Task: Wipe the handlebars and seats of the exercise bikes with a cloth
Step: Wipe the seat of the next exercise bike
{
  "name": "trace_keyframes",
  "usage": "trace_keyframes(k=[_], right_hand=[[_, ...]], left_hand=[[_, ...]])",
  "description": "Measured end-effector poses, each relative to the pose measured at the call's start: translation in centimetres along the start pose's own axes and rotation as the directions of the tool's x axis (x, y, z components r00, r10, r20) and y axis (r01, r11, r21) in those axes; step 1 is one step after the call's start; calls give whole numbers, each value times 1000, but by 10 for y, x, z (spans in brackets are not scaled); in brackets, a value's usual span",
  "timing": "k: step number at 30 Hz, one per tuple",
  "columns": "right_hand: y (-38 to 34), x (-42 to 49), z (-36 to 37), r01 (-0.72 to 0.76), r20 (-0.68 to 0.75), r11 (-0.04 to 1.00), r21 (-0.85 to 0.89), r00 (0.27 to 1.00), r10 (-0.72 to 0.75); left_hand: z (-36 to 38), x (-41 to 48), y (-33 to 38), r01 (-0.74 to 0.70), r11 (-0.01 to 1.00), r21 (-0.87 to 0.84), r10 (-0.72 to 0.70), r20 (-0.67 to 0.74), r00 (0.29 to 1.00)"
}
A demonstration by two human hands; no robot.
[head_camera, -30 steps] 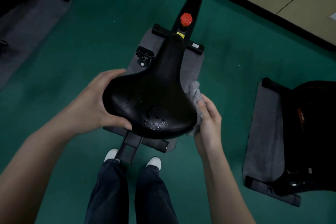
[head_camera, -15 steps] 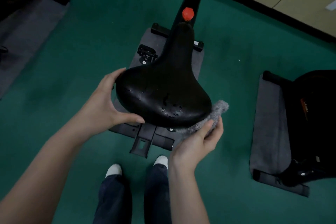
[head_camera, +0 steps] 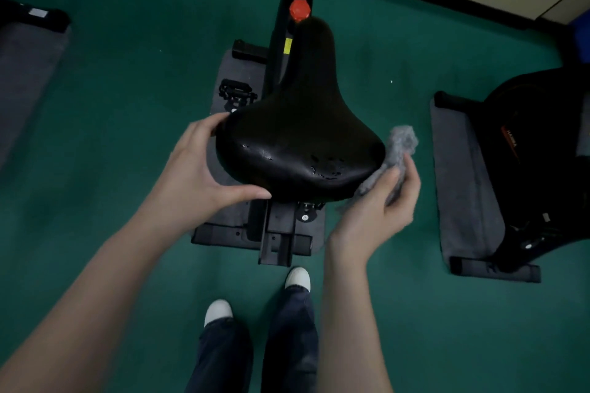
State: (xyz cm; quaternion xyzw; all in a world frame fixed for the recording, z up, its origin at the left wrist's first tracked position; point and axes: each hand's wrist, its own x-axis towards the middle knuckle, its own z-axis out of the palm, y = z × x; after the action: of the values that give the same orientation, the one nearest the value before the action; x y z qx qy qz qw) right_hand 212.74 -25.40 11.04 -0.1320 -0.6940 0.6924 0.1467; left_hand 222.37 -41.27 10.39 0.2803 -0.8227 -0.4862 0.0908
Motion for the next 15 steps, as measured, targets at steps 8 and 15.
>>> trace_keyframes(k=[8, 15], right_hand=[[-6, -54, 4, 654, 434, 727, -211, 729, -530], [-23, -4, 6, 621, 478, 718, -314, 757, -446]], left_hand=[[-4, 0, -1, -13, 1000, 3, 13, 0, 1000], [-6, 0, -2, -4, 1000, -18, 5, 33, 999]])
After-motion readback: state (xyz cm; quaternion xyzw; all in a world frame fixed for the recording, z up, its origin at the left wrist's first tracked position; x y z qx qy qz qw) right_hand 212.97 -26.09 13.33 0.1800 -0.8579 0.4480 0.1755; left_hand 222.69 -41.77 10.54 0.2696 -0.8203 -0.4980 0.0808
